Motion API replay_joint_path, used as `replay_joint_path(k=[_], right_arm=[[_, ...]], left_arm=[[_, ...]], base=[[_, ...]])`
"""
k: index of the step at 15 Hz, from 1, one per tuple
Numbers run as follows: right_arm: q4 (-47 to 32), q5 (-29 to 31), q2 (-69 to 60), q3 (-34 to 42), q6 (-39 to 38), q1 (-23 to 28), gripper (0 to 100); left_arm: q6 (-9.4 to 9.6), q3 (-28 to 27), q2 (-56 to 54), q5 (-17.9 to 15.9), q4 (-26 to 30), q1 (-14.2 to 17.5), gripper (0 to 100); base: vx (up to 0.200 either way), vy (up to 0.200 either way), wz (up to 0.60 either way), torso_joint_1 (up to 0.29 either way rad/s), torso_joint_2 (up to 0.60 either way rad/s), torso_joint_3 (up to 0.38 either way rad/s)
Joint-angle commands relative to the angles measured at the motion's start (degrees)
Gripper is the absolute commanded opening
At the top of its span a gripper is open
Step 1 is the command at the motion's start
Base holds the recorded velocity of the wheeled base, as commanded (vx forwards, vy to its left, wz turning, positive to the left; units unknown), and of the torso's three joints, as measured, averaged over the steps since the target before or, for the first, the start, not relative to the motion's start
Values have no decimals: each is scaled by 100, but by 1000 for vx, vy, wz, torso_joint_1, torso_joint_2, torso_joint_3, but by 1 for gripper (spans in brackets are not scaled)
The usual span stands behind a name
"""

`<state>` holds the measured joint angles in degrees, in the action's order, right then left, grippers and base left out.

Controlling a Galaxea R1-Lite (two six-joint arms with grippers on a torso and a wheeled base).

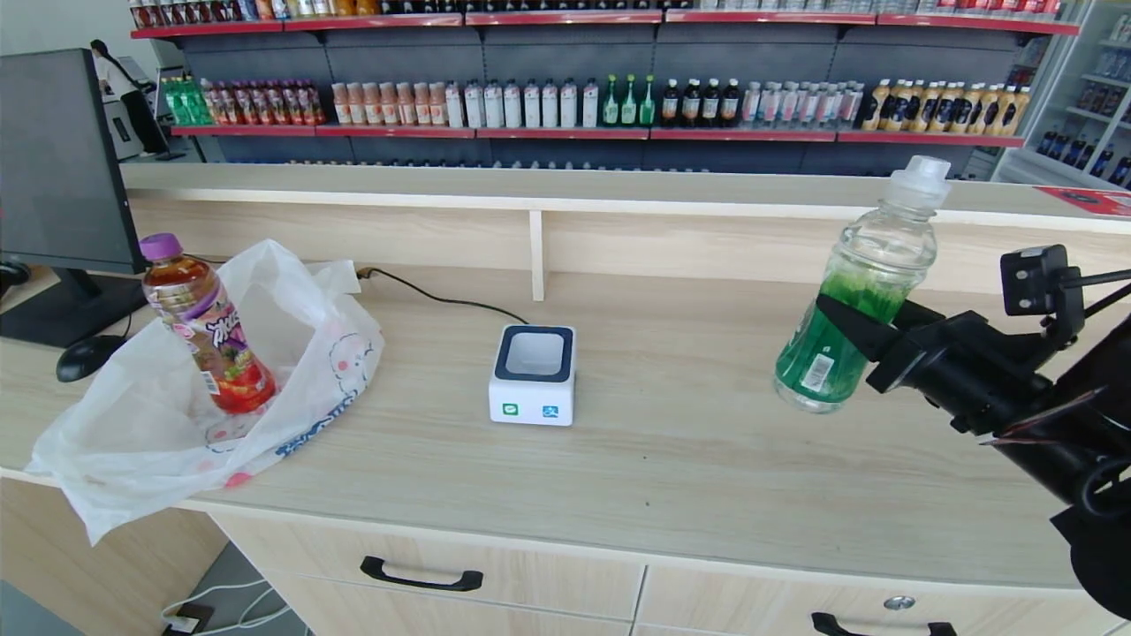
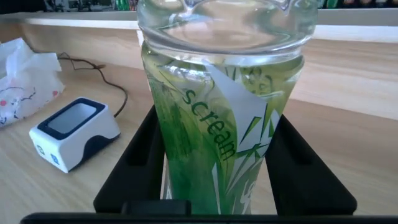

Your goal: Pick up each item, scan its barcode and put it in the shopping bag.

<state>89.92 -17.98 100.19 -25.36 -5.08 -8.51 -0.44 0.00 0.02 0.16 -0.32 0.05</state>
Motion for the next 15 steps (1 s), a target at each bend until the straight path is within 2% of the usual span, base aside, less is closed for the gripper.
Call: replay_joint_path(k=[1,4,7,8,11,12,13,15], right_arm=[[8,5,-518,198,-89,-529,0],[8,5,-896,417,-168,-933,0],[8,5,-1186,391,-248,-1672,0],[8,5,-1362,461,-379,-2102,0],[8,14,-1635,751,-555,-2392,0],[8,14,-1705,848,-546,-2586,0],[8,14,-1793,945,-564,-3060,0],[8,14,-1793,901,-775,-3236,0]], left_arm=[[0,0,6,2,-3,4,100],[0,0,-2,2,-3,4,100],[0,0,-2,2,-3,4,100],[0,0,6,2,-3,4,100],[9,0,6,2,-3,-5,100],[9,0,-2,2,-3,-5,100],[9,0,-2,2,-3,4,100],[9,0,-2,2,-3,-5,100]], base=[[0,0,0,0,0,0],[0,0,0,0,0,0],[0,0,0,0,0,0],[0,0,0,0,0,0],[0,0,0,0,0,0],[0,0,0,0,0,0],[0,0,0,0,0,0],[0,0,0,0,0,0]])
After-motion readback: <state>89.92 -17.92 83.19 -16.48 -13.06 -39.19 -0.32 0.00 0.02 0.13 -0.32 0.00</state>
